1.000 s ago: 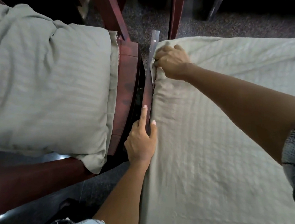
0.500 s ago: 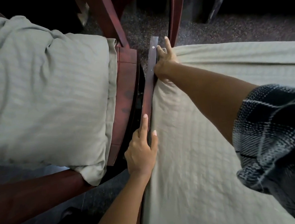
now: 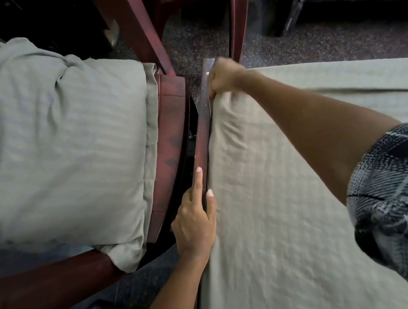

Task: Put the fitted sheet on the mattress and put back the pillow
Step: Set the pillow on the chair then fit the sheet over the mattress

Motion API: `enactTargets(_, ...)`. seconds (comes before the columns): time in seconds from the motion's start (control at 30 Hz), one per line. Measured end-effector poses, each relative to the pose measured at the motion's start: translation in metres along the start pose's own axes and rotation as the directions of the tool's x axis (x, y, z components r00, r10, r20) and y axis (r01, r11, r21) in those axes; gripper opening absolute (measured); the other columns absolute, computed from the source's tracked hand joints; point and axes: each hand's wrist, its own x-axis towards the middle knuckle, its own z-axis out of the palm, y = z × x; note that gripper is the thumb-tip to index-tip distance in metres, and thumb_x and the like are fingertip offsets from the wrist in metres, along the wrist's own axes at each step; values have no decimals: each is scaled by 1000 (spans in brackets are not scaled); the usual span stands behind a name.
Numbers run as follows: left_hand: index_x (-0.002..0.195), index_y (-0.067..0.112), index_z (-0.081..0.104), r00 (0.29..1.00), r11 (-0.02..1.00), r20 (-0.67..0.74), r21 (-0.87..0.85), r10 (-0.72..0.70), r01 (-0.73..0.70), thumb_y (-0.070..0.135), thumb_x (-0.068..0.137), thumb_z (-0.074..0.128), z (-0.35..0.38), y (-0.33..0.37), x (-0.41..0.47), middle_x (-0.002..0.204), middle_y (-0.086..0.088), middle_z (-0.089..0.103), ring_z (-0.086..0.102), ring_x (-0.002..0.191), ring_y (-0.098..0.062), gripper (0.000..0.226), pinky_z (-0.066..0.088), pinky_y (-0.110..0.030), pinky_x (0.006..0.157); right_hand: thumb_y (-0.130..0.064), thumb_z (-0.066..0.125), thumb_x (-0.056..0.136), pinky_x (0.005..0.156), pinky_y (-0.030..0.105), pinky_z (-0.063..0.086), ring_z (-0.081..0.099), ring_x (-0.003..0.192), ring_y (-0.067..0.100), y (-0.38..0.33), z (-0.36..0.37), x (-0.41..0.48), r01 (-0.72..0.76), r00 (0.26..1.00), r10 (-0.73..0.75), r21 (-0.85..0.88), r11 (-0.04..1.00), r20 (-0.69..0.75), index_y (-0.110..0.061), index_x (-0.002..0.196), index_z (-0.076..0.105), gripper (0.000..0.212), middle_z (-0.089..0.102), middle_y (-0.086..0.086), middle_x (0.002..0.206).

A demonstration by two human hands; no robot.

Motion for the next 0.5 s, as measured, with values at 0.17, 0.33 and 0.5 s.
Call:
enactTargets(0.17, 145, 37, 32, 1000, 1000, 0, -9, -16, 16, 47, 92, 25, 0, -3, 0, 97, 4, 63, 64, 72, -21, 55, 43, -30, 49, 0, 53, 79, 69, 37, 57, 57, 55, 14, 7, -3, 11, -55, 972, 130, 349, 936, -195, 11, 85, 67, 18, 60, 11, 66)
enactTargets(0.33, 145, 38, 29, 1000, 1000, -3, -16, -9, 8, 48, 91, 23, 0, -3, -1, 101, 5, 63, 65, 77, -20, 55, 45, -31, 51, -26, 63, 81, 71, 32, 48, 53, 79, 22, 7, -6, 13, -219, 975, 219, 15, 976, -35, -2, 93, 57, 27, 50, 2, 75)
enactTargets(0.5, 145, 38, 30, 1000, 1000, 0, -23, -15, 15, 46, 92, 25, 0, -1, -3, 103, 7, 64, 66, 81, -18, 54, 48, -32, 52, -12, 49, 88, 106, 44, 28, 51, 120, 29, -5, 9, 17, -278, 938, 291, 90, 956, -189, -11, 125, 50, 37, 56, 7, 127)
